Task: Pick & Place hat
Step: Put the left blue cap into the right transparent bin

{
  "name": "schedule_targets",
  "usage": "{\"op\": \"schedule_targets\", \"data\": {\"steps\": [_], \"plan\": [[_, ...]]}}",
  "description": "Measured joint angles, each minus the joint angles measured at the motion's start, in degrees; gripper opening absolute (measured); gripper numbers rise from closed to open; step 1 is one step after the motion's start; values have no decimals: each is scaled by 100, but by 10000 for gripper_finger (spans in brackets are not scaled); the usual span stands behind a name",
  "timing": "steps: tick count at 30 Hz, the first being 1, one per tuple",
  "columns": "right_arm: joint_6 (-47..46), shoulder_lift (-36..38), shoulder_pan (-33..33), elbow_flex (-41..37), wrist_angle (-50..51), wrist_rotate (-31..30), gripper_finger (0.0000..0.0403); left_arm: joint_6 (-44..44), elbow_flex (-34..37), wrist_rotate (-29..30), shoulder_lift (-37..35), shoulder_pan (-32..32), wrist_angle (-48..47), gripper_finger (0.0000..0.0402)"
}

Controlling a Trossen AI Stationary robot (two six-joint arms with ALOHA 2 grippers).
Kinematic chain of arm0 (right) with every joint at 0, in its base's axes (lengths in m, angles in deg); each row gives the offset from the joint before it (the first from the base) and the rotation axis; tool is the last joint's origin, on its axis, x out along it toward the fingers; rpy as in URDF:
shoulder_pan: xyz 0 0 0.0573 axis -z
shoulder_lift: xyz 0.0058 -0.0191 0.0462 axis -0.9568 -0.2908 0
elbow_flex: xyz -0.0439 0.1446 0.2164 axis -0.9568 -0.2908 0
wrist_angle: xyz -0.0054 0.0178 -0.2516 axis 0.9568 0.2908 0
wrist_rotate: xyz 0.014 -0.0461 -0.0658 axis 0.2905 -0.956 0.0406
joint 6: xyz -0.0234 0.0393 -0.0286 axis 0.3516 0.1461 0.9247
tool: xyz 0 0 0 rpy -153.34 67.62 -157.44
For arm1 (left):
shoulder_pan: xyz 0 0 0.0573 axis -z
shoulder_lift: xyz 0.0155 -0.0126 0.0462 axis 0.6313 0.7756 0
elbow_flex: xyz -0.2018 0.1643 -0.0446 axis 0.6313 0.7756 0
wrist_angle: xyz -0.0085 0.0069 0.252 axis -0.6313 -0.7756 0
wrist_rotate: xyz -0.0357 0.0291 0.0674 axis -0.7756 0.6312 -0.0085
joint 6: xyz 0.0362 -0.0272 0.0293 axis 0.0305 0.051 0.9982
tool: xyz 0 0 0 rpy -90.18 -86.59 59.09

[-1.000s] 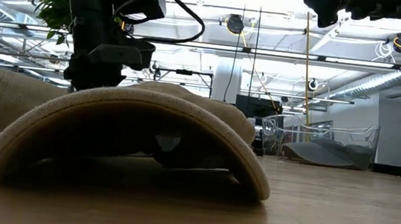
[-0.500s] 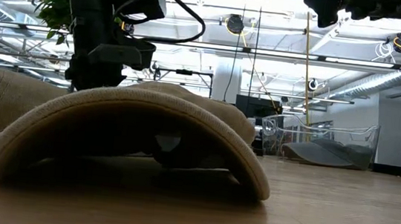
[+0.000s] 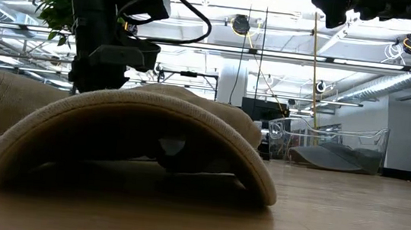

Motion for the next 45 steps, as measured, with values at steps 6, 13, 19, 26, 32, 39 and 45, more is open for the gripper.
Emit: {"op": "schedule_targets", "data": {"steps": [6,13,19,26,32,39,45], "plan": [[0,1,1,0,0,0,254,-42,0,-115,0,-88,2,41],[0,2,1,0,0,0,254,112,0,-125,0,-142,0,15],[-5,2,0,0,-3,-135,254,398,-134,-125,4,-144,-143,18],[-149,2,1,0,-4,-708,254,982,-738,-99,4,-144,-796,8],[-149,0,1,0,-4,-710,254,1515,-1427,216,4,-100,-1595,7],[-149,2,1,0,-2,-708,254,1741,-2090,652,4,-90,-2552,14],[-149,2,1,0,0,-707,254,1798,-2507,964,4,-90,-3123,12]]}}
